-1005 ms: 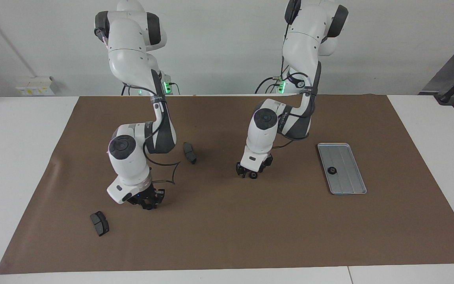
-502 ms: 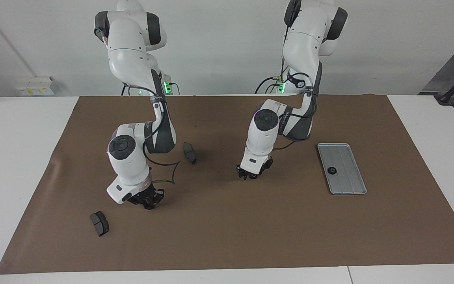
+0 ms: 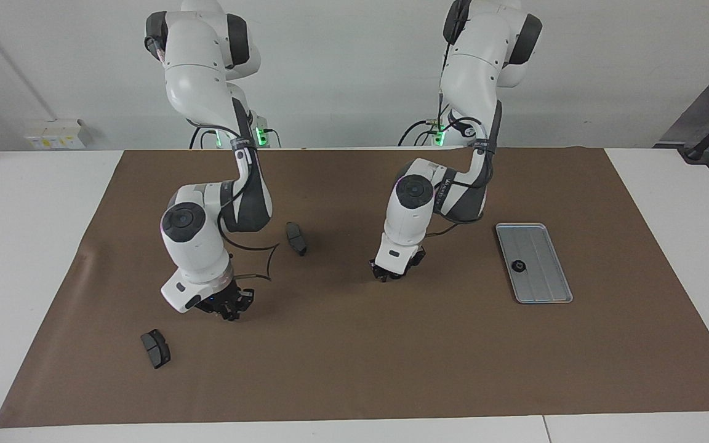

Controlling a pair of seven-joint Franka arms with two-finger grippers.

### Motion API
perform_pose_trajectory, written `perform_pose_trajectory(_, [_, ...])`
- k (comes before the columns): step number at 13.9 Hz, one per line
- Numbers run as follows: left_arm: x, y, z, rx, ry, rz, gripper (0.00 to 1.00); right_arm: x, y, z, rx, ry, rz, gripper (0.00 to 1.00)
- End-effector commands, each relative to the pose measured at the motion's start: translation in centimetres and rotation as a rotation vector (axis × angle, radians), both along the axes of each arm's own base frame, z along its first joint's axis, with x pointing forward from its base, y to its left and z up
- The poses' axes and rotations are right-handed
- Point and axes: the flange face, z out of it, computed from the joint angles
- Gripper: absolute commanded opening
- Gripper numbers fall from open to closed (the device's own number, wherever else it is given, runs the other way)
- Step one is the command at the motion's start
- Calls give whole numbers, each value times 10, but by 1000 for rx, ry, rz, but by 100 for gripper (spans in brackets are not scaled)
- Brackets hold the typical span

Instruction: Pick bearing gear from pile to tray

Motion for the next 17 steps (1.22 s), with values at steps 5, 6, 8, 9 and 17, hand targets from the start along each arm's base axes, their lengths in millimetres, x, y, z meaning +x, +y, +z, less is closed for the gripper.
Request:
perform_pose_trajectory(5, [1, 6, -5, 8, -2, 13, 17, -9, 16, 29, 31, 11, -49, 0])
perform_pose_trajectory(6, [1, 6, -5, 9, -1, 13, 12, -13, 29, 38, 48, 13, -58, 0])
perform_pose_trajectory(8, [10, 19, 2, 5, -9, 37, 0, -20, 51, 54, 74, 14, -106, 0])
perform_pose_trajectory(9, [19, 32, 9, -9, -7, 69, 0, -24, 68, 56, 93, 18, -141, 0])
perform_pose_trajectory(17, [56, 144, 62, -6, 4, -11, 0, -64, 203, 49, 217, -10, -317, 0])
